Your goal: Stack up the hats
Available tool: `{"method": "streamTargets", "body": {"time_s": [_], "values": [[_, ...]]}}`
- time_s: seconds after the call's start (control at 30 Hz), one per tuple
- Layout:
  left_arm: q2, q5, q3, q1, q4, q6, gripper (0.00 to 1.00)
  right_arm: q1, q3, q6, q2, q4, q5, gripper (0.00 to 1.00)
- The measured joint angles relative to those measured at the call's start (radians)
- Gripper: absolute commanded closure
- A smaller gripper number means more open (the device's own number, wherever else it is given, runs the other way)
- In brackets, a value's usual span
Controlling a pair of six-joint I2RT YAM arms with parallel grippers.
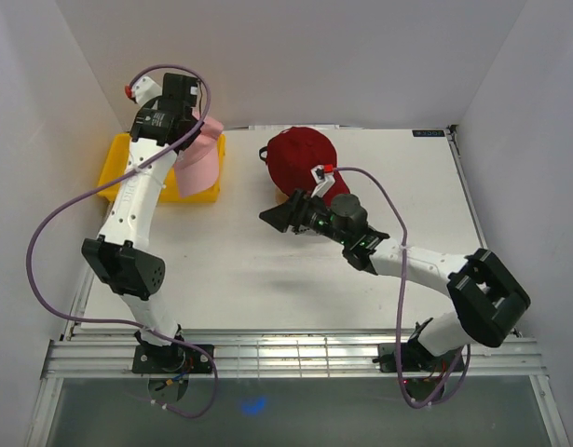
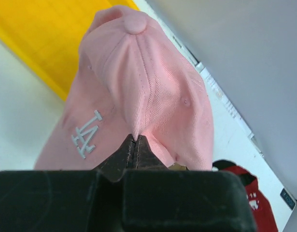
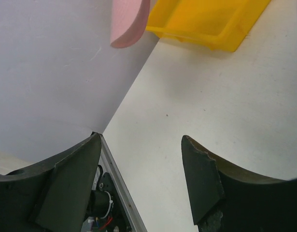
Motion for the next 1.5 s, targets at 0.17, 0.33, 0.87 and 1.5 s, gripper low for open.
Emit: {"method": "streamTargets", "body": {"time_s": [0.17, 0.33, 0.87, 1.5], "values": [[0.016, -0.037, 0.100, -0.110, -0.117, -0.049, 1.00, 0.116, 0.112, 0.005, 0.137, 0.064, 0.100, 0.25], [0.014, -0.054, 0.140, -0.185, -0.176, -0.080, 1.00, 0.188, 0.223, 0.000, 0.213, 0.100, 0.175, 0.23], [0.013, -0.057, 0.164, -0.248, -0.257, -0.081, 1.00, 0.202, 0.332, 0.026, 0.332, 0.115, 0.309, 0.20], [-0.112, -0.008, 0.143, -0.249, -0.251, -0.045, 1.00, 0.232, 0.449, 0.023, 0.358, 0.029, 0.396, 0.41]]}}
